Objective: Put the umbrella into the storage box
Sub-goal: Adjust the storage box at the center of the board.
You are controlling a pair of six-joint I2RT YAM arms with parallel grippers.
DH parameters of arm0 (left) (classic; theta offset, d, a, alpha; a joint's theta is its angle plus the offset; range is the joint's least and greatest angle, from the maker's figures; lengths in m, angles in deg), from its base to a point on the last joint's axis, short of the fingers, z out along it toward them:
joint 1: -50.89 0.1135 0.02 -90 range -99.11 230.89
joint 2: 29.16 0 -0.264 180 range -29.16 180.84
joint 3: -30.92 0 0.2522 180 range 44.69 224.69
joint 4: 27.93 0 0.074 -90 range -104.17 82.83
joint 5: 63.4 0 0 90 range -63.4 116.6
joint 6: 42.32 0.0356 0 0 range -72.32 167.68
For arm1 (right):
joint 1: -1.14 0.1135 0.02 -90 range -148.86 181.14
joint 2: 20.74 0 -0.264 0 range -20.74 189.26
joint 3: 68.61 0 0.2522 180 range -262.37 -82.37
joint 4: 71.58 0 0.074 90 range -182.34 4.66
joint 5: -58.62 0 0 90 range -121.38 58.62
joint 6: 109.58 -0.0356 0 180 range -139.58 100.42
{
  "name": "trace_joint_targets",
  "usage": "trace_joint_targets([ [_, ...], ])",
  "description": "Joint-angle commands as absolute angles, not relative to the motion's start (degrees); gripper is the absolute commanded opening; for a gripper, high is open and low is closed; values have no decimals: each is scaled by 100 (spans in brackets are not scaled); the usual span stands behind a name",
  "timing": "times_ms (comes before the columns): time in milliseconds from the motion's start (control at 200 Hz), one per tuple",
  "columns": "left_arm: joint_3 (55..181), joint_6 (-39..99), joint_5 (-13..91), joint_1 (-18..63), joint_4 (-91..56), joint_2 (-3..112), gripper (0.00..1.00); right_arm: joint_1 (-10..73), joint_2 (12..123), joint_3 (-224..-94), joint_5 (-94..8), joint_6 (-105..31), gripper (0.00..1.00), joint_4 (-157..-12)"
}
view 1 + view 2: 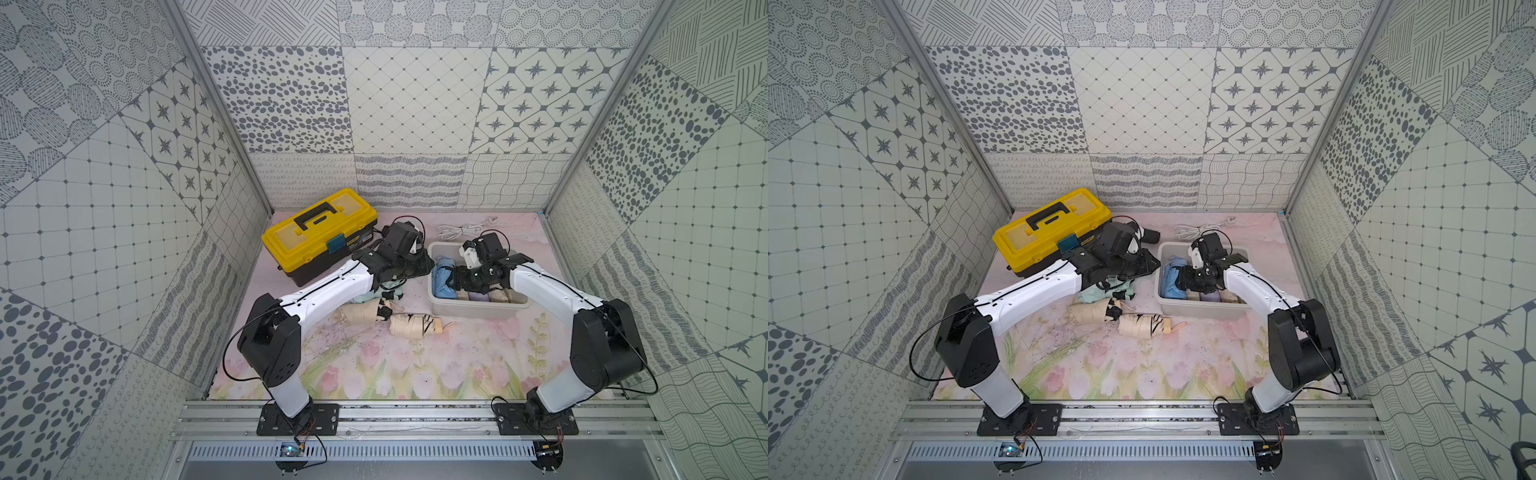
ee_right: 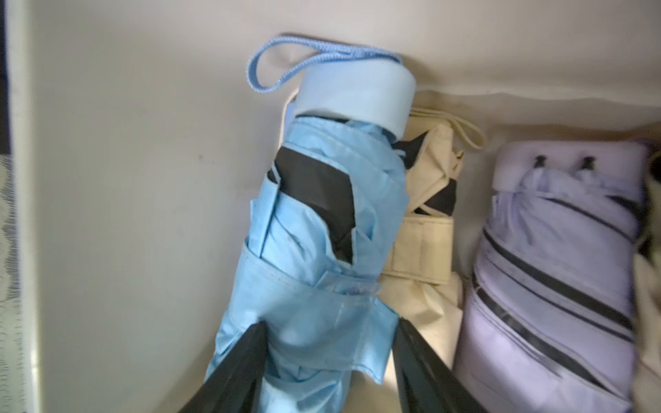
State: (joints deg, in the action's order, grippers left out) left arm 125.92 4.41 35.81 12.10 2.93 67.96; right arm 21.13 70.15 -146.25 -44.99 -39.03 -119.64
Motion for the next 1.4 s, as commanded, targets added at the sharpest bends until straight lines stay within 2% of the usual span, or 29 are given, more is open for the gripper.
trace_joint_targets([
  [0,12491,576,3305,1200,368,6490,27,2071,6817,-14789,-3813,-3457,66,-12243],
  [170,12371,501,2973,1235,626,6270,33,2157,6538,-15058,-4118,-3242,68,-12561],
  [410,12145,97,2638,1390,815,6165,33,2651,6560,-15111,-4101,-3399,67,-12690],
  [730,11910,-526,2197,1500,1276,6107,36,2639,7141,-14903,-3437,-3263,54,-12583],
  [885,11624,-781,2126,1499,1295,5971,37,2633,7158,-14898,-3510,-3154,54,-12456],
  [1116,11109,-1072,1820,1508,1466,5613,46,2628,6389,-14665,-4203,-3127,69,-11814],
  [1306,10783,-1692,1859,1838,1936,5357,54,2630,5373,-14283,-4629,-3161,76,-11393],
  [1391,10746,-1546,2009,2023,2094,5339,57,2630,4964,-14118,-4782,-3197,78,-11332],
])
